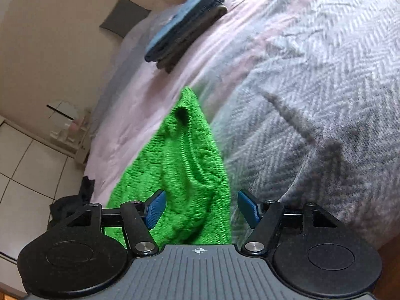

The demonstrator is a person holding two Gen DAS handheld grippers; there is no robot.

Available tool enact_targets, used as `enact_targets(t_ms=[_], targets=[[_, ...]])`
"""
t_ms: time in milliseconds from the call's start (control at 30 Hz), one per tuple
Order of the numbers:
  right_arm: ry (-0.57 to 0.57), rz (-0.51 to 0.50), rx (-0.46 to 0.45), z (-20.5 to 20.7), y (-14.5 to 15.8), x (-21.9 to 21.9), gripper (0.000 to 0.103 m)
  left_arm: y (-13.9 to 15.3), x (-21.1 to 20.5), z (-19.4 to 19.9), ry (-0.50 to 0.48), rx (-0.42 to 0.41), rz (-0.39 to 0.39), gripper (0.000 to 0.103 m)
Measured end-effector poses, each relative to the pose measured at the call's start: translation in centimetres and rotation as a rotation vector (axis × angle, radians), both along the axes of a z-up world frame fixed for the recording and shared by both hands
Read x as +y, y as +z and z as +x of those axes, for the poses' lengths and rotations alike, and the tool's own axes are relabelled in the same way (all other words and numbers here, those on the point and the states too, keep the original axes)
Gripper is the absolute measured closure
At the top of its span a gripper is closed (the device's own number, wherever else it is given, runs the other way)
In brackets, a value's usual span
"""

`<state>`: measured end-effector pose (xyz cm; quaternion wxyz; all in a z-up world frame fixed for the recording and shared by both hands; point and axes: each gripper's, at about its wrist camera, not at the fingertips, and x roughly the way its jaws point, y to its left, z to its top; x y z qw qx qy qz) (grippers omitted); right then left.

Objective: Fold clothes
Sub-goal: 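Grasp the sweater's folded edge with both grippers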

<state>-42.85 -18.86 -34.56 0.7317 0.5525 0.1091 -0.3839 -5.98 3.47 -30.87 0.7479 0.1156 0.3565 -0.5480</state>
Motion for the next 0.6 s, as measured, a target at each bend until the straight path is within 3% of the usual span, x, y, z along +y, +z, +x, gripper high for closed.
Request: enact_targets(t_ms=[133, 267, 367, 467, 533, 600], targets=[[0.021, 0.034, -0.003, 0.3, -0.8, -0.7, 0.043, -1.2, 0.0, 0.4, 0.001, 0.026, 0.014, 0.077], [0.061, 0.08, -0.094, 0.9, -2.3, -0.9, 0.049, -1.3, 0.0, 0.6, -0.001, 0.035, 0.01, 0.077], [0.025, 0.128, -0.155, 0.7, -4.0, -0.8, 0.068, -1.3, 0.1, 0.8, 0.003, 0.052, 0.001, 0.077], [-0.006, 0.154, -0.187, 0.0, -4.5, -0.7, 0.08, -1.4, 0.3, 1.2, 0.006, 0.078, -0.011, 0.077], [-0.007, 0.155, -0.16, 0.2, -4.0, -0.7, 0.082, -1.3, 0.5, 1.5, 0.01, 0.098, -0.021, 0.077], [0.01, 0.13, -0.05, 1.3, -2.6, -0.7, 0.083, -1.2, 0.6, 1.8, 0.015, 0.12, -0.033, 0.077]])
